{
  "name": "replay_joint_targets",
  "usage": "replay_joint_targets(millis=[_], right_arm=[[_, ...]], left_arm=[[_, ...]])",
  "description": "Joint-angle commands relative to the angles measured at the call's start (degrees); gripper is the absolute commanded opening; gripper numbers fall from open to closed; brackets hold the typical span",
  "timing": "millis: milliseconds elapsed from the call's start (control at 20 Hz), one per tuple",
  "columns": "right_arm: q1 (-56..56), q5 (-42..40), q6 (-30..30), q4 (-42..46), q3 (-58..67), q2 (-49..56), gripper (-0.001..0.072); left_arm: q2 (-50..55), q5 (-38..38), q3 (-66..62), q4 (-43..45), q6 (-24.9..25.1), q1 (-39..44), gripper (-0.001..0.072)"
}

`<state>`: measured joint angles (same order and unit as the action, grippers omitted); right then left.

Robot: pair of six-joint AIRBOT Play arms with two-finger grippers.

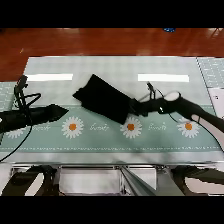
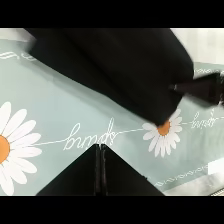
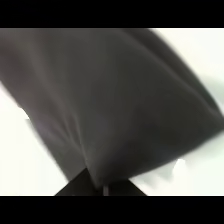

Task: Fold the shirts.

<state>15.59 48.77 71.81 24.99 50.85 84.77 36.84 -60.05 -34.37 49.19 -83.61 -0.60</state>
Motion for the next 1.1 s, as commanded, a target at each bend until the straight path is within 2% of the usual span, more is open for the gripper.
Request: replay_joint_targets(millis=[0, 150, 250, 400, 500, 800, 1050], right_arm=[[1.4, 4.7, 4.4, 8.7, 17.3, 2.6, 0.003], [1.4, 8.8, 15.0, 23.5, 35.4, 2.6, 0.0031], [0.9, 13.0, 19.7, 31.1, 45.9, 2.6, 0.0031], [-3.5, 20.2, 23.2, 36.9, 58.2, 2.5, 0.0031], [-8.7, 27.1, 23.4, 37.9, 63.9, 2.2, 0.0031], [-28.0, 41.1, 25.1, 38.1, 65.4, -2.8, 0.0031], [-40.5, 50.6, 27.1, 42.1, 57.8, -9.8, 0.003]], left_arm=[[0.2, 0.0, 0.0, -0.2, 0.0, 0.0, 0.0021], [0.3, 0.5, 0.3, -0.2, 0.0, 0.0, 0.0021], [0.3, 0.0, 0.4, -0.2, 0.0, 0.0, 0.0021], [0.3, -0.7, 0.4, -0.2, 0.0, 0.0, 0.0022], [0.3, -0.6, 0.3, -0.2, 0.0, 0.0, 0.0021], [0.3, -0.6, 0.3, -0.6, 0.0, 0.6, 0.0021], [0.3, 1.0, 0.3, -0.7, 0.0, 0.6, 0.0021]])
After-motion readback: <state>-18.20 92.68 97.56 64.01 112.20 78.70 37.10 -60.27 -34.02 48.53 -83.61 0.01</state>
